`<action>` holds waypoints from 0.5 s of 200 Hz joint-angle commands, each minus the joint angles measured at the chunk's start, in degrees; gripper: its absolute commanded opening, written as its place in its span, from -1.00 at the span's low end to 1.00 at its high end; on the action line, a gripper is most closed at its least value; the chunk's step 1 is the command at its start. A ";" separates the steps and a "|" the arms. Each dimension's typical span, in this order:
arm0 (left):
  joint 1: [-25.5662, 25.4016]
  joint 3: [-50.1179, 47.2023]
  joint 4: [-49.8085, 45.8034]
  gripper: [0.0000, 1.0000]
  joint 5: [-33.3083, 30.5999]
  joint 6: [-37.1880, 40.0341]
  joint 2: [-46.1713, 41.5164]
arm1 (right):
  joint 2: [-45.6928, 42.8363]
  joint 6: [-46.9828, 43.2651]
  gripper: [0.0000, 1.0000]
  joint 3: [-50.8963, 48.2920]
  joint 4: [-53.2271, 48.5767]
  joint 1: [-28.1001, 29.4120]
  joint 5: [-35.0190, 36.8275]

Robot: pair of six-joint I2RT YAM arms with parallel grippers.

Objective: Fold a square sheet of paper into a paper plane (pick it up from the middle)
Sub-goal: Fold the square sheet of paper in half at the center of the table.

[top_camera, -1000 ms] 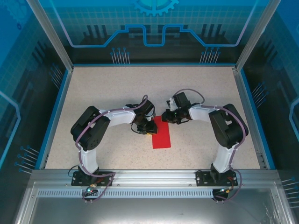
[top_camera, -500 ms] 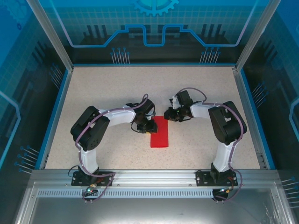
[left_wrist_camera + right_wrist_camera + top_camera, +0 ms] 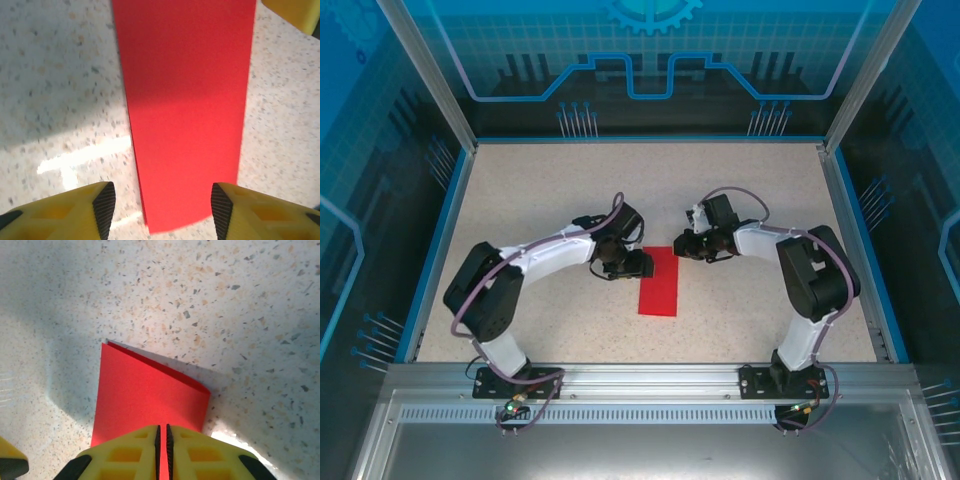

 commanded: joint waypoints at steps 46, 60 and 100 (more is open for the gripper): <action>-6.33 -11.99 8.50 0.28 1.18 -14.45 -8.77 | -8.11 1.51 -0.70 -7.01 1.07 2.83 -2.38; -8.35 -13.86 11.00 0.28 0.67 -17.45 -9.65 | -9.24 1.97 -0.70 -8.28 0.86 4.01 -1.96; -12.63 -19.25 17.08 0.32 -2.68 -24.77 -11.21 | -10.83 1.94 -0.70 -10.08 -1.09 7.39 1.06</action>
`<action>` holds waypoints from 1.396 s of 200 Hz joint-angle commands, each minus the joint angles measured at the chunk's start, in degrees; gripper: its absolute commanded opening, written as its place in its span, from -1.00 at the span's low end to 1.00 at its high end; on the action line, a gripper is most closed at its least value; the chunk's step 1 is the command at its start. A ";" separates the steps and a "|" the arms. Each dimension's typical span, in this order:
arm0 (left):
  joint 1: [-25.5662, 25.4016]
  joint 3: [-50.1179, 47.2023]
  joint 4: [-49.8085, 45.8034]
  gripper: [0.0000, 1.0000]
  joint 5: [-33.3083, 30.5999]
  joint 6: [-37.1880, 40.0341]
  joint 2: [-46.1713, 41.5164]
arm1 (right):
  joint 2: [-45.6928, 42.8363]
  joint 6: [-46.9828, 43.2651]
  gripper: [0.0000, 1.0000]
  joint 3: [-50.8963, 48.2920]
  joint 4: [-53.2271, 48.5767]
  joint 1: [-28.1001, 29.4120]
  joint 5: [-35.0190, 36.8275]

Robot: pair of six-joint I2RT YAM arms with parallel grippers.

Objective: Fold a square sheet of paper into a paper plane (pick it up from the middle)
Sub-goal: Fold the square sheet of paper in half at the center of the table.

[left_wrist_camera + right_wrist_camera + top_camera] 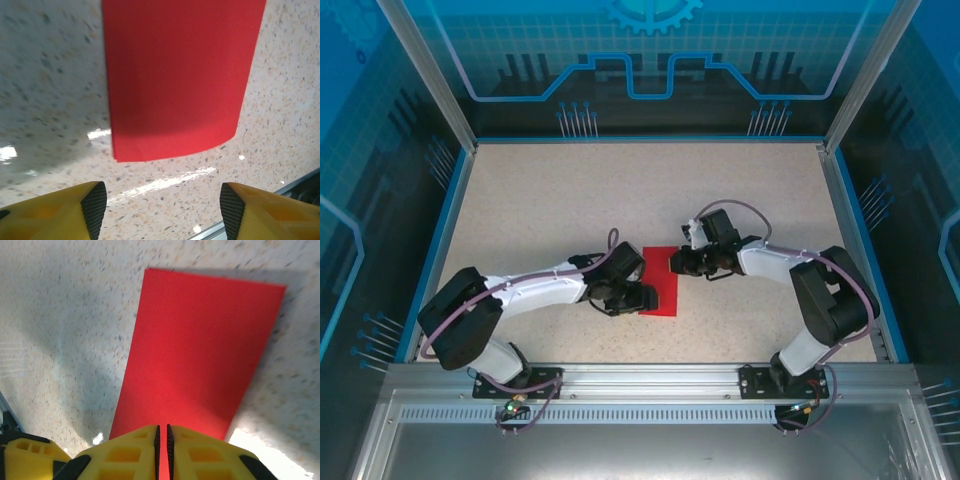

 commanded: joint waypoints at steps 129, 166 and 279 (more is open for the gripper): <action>-1.38 -3.50 4.20 0.38 -6.26 -4.20 -3.87 | -8.77 3.44 -0.71 -8.14 -6.08 9.13 4.75; -0.96 -4.46 5.77 0.39 -5.56 -4.62 -4.71 | -10.00 5.19 -0.72 -10.27 -5.91 11.07 5.24; 0.02 -8.33 11.31 0.40 -3.93 -5.95 -4.21 | -5.75 5.55 -0.72 -11.75 -4.43 12.86 7.73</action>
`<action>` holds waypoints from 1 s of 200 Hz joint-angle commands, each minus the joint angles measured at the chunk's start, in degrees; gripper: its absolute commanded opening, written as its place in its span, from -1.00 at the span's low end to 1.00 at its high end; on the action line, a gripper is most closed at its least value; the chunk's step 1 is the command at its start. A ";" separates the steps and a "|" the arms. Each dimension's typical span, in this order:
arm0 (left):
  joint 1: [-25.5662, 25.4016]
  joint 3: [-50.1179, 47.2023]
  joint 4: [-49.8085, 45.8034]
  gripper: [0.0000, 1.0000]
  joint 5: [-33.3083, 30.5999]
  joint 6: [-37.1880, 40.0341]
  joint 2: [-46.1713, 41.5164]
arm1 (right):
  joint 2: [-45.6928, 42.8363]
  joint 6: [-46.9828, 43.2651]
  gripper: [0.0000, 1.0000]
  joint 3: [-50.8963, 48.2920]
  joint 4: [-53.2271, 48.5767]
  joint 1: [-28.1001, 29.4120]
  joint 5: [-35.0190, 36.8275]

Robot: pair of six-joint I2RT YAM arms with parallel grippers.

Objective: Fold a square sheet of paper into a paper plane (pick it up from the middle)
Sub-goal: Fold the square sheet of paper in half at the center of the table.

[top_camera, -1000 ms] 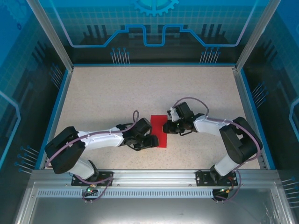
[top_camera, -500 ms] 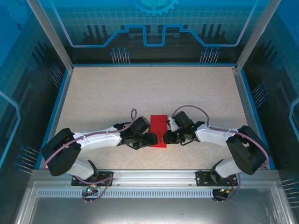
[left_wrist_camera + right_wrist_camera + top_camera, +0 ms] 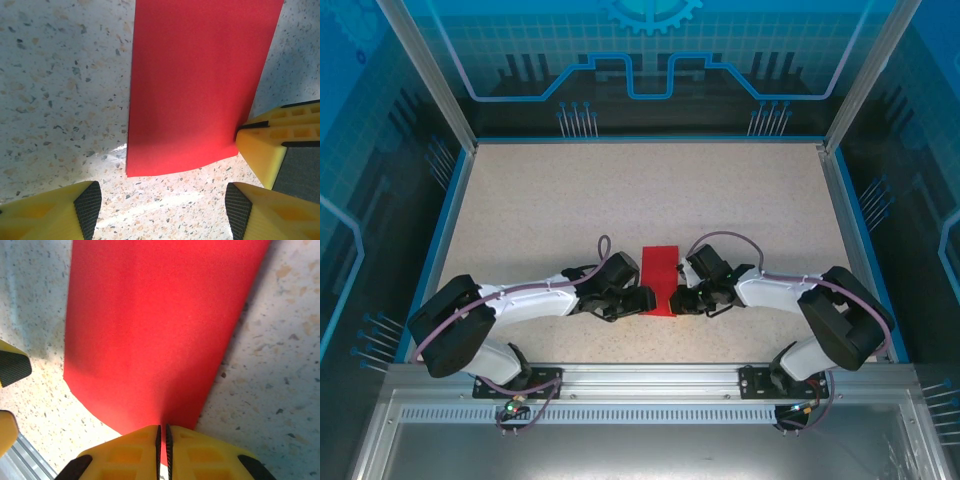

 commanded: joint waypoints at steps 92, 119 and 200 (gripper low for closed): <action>0.61 -1.88 6.40 0.39 1.55 -0.49 2.21 | 2.42 -0.39 -0.72 -1.82 -1.40 1.43 3.12; 0.67 -1.73 7.16 0.38 1.95 -0.44 2.87 | 2.29 -0.10 -0.73 -2.46 -0.54 1.42 2.73; 4.14 -0.37 6.50 0.38 1.55 3.69 2.97 | 0.85 1.64 -0.73 -5.82 4.37 0.46 0.29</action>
